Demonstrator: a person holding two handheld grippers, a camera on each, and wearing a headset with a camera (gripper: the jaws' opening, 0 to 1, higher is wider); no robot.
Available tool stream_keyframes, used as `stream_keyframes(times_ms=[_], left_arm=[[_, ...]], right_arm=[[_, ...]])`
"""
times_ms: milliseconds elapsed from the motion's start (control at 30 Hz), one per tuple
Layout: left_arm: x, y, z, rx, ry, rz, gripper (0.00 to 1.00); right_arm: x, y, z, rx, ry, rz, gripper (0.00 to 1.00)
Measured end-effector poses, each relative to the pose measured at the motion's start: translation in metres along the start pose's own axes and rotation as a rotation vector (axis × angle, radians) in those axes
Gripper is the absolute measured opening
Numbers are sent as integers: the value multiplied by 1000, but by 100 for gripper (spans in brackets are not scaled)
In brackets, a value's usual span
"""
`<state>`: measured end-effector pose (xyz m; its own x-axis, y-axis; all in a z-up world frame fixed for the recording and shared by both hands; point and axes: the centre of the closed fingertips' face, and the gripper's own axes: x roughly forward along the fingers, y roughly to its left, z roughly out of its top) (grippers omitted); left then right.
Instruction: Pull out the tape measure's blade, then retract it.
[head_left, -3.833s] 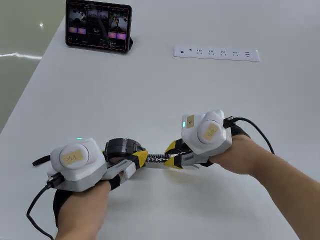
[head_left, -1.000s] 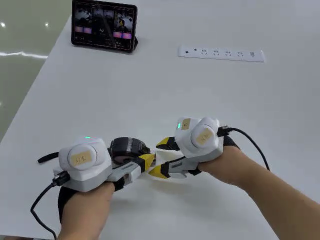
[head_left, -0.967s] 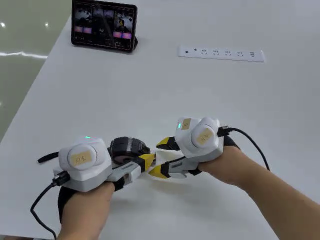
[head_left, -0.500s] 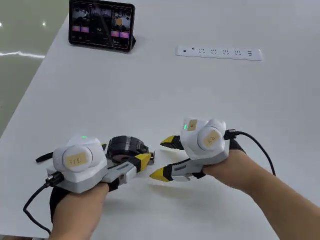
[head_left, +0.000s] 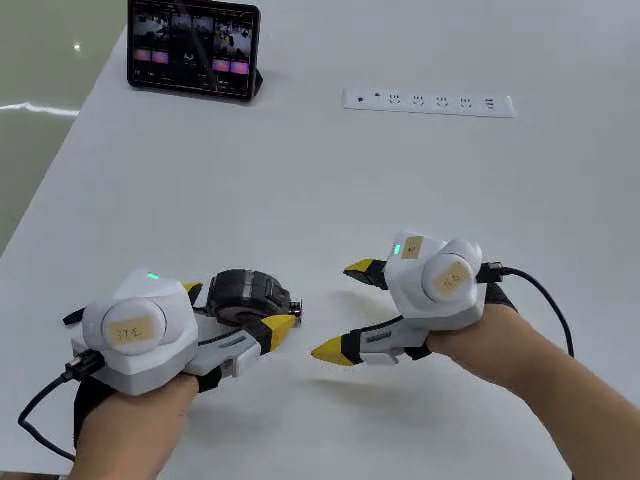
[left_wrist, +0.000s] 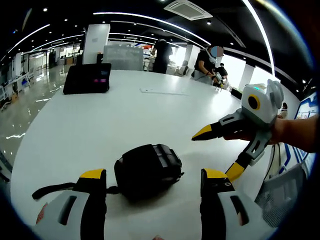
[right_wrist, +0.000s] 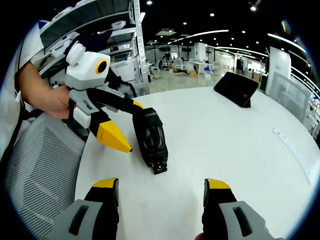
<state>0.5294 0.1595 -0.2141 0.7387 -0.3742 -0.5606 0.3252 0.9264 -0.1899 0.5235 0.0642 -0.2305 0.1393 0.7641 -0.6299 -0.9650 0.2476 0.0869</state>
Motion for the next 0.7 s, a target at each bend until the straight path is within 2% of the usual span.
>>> stream_keyframes(times_ms=[67, 333, 567, 700], left_arm=[[-2, 0, 1, 12, -2, -7, 74], [-10, 1, -2, 68, 31, -30, 80], [-20, -3, -1, 113, 39, -56, 81], [-24, -2, -2, 129, 45, -64, 81]], right_arm=[[-3, 0, -1, 10, -2, -6, 69], [-17, -1, -2, 25, -10, -41, 75], [-30, 0, -4, 31, -12, -62, 76], [-38, 0, -7, 41, -16, -75, 76]])
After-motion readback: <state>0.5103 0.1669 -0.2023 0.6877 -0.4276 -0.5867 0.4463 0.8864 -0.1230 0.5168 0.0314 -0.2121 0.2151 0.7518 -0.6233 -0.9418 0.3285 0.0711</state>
